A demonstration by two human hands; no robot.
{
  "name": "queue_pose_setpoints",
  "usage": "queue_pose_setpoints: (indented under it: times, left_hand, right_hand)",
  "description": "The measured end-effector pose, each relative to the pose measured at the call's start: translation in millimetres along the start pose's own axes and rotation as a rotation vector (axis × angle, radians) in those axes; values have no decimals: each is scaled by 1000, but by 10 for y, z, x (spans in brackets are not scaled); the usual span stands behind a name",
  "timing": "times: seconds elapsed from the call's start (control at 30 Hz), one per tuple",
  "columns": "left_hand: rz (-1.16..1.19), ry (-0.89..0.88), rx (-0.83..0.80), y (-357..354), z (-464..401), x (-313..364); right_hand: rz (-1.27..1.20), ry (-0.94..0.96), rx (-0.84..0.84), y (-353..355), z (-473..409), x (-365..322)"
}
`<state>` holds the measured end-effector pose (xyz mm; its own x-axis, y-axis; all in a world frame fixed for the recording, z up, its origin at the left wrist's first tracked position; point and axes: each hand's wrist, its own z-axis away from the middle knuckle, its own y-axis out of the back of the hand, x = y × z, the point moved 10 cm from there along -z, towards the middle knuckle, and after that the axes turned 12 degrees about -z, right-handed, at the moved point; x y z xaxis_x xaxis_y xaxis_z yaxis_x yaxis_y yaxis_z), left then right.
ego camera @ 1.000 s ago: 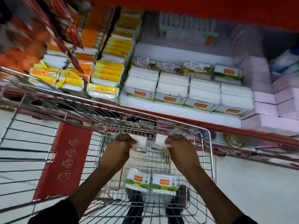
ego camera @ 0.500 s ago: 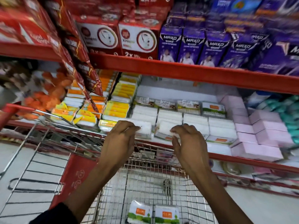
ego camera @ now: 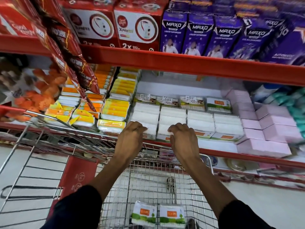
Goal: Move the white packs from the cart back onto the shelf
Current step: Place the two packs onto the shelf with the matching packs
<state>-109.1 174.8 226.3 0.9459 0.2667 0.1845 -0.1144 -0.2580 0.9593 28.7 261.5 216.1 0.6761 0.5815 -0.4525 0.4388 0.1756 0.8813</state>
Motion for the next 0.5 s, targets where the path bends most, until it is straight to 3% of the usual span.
queue_pose_setpoints:
  times: [0.5]
  left_hand:
    - [29, 26, 3, -150, -40, -43]
  right_hand:
    - [-26, -10, -7, -107, -2, 47]
